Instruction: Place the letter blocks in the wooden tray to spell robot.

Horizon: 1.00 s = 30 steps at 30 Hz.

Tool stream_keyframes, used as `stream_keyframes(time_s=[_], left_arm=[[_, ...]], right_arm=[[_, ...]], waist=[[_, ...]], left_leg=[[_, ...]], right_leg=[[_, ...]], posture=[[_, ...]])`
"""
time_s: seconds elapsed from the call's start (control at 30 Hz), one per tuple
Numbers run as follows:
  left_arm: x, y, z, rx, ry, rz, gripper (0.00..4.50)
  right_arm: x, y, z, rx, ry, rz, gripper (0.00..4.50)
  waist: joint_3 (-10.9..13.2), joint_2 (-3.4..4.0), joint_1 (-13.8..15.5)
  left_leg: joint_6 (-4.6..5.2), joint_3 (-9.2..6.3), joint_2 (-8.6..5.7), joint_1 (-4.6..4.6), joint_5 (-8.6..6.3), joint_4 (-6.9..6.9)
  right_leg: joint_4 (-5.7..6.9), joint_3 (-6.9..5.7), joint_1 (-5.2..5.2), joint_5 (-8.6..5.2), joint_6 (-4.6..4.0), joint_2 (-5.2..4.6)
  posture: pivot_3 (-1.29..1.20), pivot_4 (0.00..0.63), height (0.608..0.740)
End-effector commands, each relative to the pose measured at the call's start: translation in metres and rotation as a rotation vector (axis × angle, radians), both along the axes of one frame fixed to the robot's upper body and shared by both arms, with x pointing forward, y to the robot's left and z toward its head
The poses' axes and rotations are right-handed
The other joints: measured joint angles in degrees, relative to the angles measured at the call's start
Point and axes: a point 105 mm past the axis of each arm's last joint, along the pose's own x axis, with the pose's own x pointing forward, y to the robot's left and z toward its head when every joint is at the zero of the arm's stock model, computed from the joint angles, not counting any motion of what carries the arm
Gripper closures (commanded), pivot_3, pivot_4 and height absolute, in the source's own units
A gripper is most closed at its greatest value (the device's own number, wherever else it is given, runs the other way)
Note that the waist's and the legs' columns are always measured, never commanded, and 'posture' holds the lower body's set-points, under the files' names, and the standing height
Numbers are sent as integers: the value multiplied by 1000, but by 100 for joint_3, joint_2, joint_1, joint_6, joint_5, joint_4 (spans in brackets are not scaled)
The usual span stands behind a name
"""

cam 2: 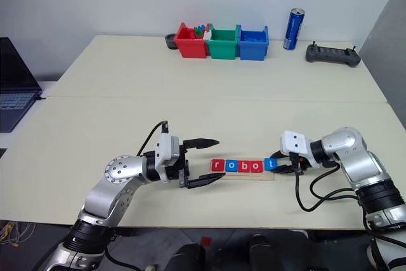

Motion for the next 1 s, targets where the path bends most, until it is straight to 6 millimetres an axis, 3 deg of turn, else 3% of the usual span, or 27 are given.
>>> stream_keyframes(time_s=[0.03, 0.77, 1.0], left_arm=[[-2, -1, 10, -15, -42, -12, 0], [-2, -2, 11, -16, -44, -9, 0], [-2, -2, 11, -14, -43, -12, 0]], right_arm=[[4, 3, 10, -3, -36, 19, 3052], [5, 16, 12, 18, -41, 46, 3052], [6, 9, 15, 11, -50, 30, 3052]], waist=[[0, 0, 1], [0, 0, 1], [0, 0, 1]], left_leg=[[0, 0, 0, 0, 0, 0], [0, -1, 0, -1, 0, 0], [0, -1, 0, 0, 0, 0]], right_leg=[[0, 0, 0, 0, 0, 0], [0, 0, 0, 0, 0, 0], [0, 0, 0, 0, 0, 0]], posture=[[0, 150, 740], [0, 150, 740], [0, 150, 740]])
